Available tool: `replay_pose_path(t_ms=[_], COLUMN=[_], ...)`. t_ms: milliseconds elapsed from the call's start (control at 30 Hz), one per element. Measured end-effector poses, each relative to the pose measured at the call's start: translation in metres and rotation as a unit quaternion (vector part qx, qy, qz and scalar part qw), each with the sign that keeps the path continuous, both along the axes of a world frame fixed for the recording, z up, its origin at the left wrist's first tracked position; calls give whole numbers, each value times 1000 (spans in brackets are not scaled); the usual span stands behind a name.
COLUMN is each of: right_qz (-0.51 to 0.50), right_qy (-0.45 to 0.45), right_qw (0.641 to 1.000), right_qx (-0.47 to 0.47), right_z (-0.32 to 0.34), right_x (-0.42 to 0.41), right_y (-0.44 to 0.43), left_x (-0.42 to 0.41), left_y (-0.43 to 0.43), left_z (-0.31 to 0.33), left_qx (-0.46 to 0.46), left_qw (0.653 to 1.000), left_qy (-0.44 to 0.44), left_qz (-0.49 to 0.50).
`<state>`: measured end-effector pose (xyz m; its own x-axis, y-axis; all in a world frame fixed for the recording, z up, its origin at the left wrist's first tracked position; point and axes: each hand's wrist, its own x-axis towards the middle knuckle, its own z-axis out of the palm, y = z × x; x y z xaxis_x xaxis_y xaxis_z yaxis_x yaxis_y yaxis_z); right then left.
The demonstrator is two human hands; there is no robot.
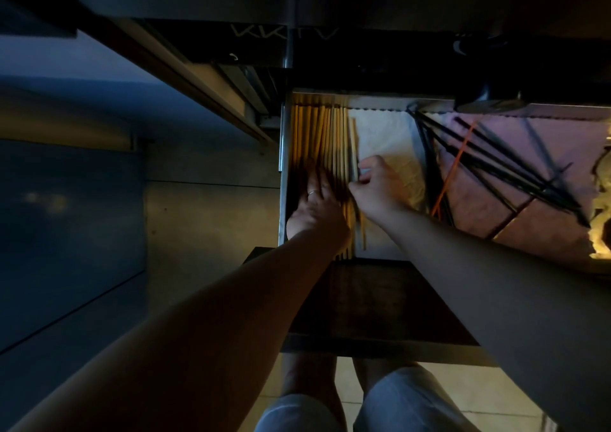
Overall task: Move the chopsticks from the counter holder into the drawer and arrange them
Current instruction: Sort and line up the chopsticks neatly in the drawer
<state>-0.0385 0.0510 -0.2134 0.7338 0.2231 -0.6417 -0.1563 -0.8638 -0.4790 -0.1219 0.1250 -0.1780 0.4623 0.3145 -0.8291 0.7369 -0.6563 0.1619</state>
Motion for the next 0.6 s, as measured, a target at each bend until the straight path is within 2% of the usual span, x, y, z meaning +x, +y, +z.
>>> replay_pose_path(t_ms=[167,300,433,600], right_qz=[-8,-10,-10,-39], right_qy=[10,18,32,39], right_qw=[1000,1000,999,998], right_qx=[-6,-7,-5,-6], right_z=[0,0,0,2], right_x=[-1,-3,-6,-6], right_y=[-2,-5,-9,-11], left_x=[-1,-1,-3,-8], left_y=[0,0,0,-3], left_z=[2,2,-1,-6], left_qx=[-23,-9,-29,31], left_qw=[1000,1000,999,990], left_qy=[5,-7,29,-49], left_qz=[7,-11,-29,-132])
